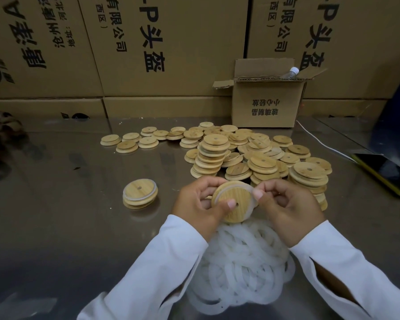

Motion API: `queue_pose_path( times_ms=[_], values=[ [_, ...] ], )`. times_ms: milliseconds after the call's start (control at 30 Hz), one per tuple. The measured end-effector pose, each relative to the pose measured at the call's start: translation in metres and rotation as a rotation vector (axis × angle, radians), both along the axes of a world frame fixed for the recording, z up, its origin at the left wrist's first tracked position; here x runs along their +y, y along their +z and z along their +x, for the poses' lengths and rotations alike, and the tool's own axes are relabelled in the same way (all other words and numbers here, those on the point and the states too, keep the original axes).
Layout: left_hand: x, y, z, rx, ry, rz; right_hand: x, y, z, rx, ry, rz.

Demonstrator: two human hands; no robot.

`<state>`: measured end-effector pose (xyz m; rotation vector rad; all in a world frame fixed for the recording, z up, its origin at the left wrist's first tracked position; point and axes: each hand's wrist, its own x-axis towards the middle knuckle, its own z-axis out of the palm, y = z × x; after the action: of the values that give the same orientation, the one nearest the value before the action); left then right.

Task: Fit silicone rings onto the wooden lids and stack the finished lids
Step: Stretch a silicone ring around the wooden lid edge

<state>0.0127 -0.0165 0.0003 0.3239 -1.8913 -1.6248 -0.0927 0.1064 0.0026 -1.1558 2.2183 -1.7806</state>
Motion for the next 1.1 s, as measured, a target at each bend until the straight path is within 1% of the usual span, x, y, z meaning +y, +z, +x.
queue_pose_path(
  times_ms=[167,300,433,533,633,700,867,967,1100],
  values=[
    [-0.001,0.000,0.002,0.018,0.013,0.018,0.000,0.000,-0.003,0.003,0.008,0.021],
    [0.003,-0.005,-0.001,0.049,0.060,0.065,0.000,0.000,-0.001,0.056,0.006,-0.006],
    [0.005,-0.009,-0.004,0.060,0.126,0.165,0.000,-0.002,0.003,0.071,0.034,-0.031],
    [0.001,-0.008,-0.005,0.038,0.139,0.254,-0.003,-0.005,0.008,0.147,-0.014,0.008],
    [0.001,-0.009,-0.006,0.009,0.077,0.298,-0.003,-0.004,0.008,0.173,-0.085,-0.018],
    [0.002,-0.010,-0.006,0.012,0.050,0.294,-0.003,-0.002,0.008,0.129,-0.061,-0.018],
    [0.004,-0.011,-0.007,0.001,0.088,0.146,-0.003,0.002,0.009,-0.098,0.063,0.002],
    [0.003,-0.006,-0.005,-0.012,0.071,0.097,-0.001,0.007,0.007,-0.230,0.082,-0.041],
    [0.000,0.003,-0.001,-0.007,0.025,0.085,-0.001,0.012,0.008,-0.338,0.105,-0.113]
  ],
)
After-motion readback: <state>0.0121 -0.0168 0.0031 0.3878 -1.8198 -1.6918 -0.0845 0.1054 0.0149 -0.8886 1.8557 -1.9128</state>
